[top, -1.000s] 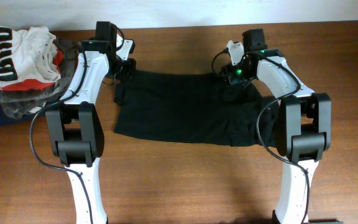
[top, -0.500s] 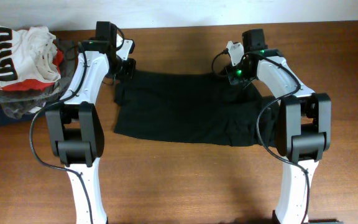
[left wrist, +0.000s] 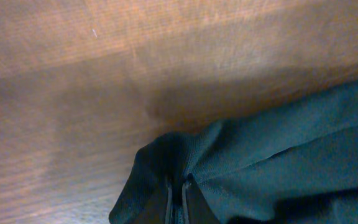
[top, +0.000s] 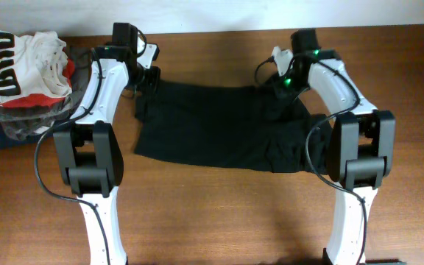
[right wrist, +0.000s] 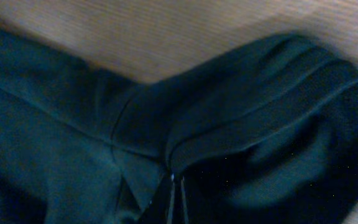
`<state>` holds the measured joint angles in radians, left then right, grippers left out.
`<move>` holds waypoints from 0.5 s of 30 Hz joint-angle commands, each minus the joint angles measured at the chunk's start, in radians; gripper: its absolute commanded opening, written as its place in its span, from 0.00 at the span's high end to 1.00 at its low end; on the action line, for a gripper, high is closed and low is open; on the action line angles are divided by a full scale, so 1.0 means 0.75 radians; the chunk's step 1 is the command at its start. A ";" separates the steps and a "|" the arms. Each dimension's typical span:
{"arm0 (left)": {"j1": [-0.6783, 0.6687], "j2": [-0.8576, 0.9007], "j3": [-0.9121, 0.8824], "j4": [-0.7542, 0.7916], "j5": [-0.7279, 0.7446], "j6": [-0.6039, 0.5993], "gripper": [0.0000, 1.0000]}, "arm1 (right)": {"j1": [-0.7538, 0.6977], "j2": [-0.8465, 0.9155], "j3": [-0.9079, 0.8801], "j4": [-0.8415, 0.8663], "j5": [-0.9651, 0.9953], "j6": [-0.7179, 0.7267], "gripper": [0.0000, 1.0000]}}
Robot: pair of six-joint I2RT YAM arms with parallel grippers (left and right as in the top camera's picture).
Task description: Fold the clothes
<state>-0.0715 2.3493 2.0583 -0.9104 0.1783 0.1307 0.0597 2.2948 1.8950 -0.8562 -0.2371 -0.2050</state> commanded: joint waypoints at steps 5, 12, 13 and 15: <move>0.012 -0.004 0.223 -0.035 -0.030 -0.002 0.99 | -0.126 -0.006 0.488 -0.393 0.006 0.004 0.96; 0.012 -0.004 0.237 -0.047 -0.135 -0.002 0.99 | -0.215 -0.006 0.641 -0.697 -0.095 0.004 0.96; 0.012 -0.004 0.237 -0.050 -0.146 -0.002 0.99 | -0.224 -0.006 0.643 -0.732 -0.105 0.004 0.96; 0.012 -0.004 0.237 -0.056 -0.164 -0.002 0.99 | -0.241 -0.006 0.643 -0.813 -0.126 0.003 0.96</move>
<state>-0.0738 2.3493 2.2185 -0.9478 0.1379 0.1307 -0.0910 2.2944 2.3539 -1.4197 -0.3130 -0.2054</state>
